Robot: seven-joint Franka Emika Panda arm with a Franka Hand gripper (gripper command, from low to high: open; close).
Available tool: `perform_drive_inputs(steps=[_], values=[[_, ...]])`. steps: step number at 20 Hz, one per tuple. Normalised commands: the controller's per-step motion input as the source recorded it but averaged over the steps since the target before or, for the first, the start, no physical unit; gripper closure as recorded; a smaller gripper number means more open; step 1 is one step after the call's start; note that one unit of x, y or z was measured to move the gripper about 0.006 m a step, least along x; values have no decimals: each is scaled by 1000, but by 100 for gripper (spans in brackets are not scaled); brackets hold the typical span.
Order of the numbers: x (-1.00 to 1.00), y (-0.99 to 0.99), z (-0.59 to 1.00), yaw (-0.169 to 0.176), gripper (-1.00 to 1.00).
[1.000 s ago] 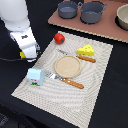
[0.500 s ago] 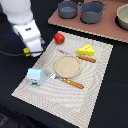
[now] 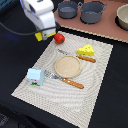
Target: Interact with the objects in diverse but meaningful ways.
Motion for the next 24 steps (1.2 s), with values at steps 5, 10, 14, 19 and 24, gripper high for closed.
perform_drive_inputs(steps=[5, 10, 14, 19, 24], values=[[888, 378, 457, -45, 100], [855, 314, 240, -63, 100], [836, 306, 109, -74, 100], [677, 304, -12, -86, 100], [551, 315, -70, -82, 100]])
